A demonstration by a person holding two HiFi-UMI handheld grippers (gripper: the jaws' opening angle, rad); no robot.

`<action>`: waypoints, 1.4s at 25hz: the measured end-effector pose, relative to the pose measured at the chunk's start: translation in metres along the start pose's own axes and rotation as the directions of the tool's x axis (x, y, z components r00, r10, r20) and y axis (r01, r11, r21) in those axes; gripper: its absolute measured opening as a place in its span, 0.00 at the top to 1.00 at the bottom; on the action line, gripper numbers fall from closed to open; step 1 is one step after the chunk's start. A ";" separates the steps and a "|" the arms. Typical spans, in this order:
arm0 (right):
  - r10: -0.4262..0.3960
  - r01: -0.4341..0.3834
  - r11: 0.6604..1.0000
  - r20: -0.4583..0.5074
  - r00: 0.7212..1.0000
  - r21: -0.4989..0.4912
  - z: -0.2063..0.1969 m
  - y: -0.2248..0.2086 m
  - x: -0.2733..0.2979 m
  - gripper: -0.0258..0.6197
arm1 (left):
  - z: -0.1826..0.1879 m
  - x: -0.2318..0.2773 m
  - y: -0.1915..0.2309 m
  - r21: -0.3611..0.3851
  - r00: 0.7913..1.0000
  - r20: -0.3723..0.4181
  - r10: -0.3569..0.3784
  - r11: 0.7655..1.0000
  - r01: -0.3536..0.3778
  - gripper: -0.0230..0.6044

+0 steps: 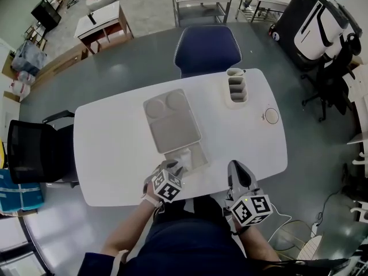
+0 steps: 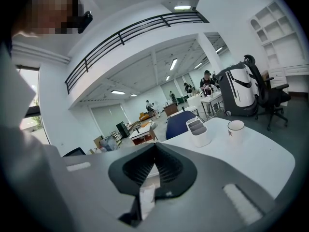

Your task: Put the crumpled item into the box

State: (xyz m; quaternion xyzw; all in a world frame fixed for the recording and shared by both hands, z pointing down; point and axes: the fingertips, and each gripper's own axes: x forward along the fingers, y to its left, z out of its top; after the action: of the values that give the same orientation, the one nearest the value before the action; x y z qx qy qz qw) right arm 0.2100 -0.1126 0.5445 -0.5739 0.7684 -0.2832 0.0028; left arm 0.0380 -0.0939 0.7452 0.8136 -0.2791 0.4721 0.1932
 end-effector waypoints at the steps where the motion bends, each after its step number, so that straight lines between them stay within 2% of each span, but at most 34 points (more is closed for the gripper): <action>1: 0.005 -0.005 1.000 -0.001 1.000 -0.002 0.000 0.001 0.000 0.96 | 0.002 -0.008 0.000 -0.026 1.000 0.017 -0.005 1.000 0.005 0.79; 5: 0.030 -0.030 0.999 0.002 1.000 -0.014 0.003 0.010 0.005 0.96 | 0.013 -0.047 0.006 -0.168 0.992 0.113 -0.049 0.983 0.068 0.79; 9: 0.060 -0.059 0.998 0.016 0.998 -0.034 0.012 0.024 0.011 0.96 | 0.029 -0.094 0.020 -0.240 0.977 0.212 -0.033 0.967 0.085 0.79; 12: 0.079 -0.077 0.996 0.033 0.996 -0.054 0.023 0.033 0.013 0.96 | 0.046 -0.129 0.031 -0.275 0.954 0.300 0.002 0.958 0.084 0.81; 15: 0.095 -0.092 0.993 0.048 0.994 -0.069 0.032 0.043 0.014 0.96 | 0.062 -0.162 0.037 -0.299 0.921 0.387 0.041 0.950 0.084 0.81; 21: 0.135 -0.126 0.986 0.081 0.988 -0.108 0.055 0.060 0.017 0.96 | 0.093 -0.218 0.043 -0.331 0.834 0.539 0.120 0.940 0.079 0.81; 27: 0.155 -0.138 0.982 0.134 0.979 -0.130 0.080 0.070 0.014 0.96 | 0.125 -0.269 0.045 -0.328 0.732 0.664 0.156 0.940 0.097 0.81; 33: 0.174 -0.145 0.978 0.203 0.964 -0.150 0.108 0.078 0.005 0.96 | 0.160 -0.322 0.045 -0.292 0.617 0.758 0.209 0.956 0.035 0.81; 35: 0.178 -0.144 0.977 0.225 0.958 -0.158 0.117 0.080 0.002 0.96 | 0.168 -0.333 0.043 -0.278 0.587 0.782 0.211 0.960 0.025 0.81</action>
State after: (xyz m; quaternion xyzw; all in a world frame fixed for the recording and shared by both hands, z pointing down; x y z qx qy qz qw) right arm 0.1774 -0.1505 0.4113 -0.5378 0.8247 -0.1566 0.0777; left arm -0.0110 -0.1338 0.3749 0.8900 -0.4377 0.0224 0.1259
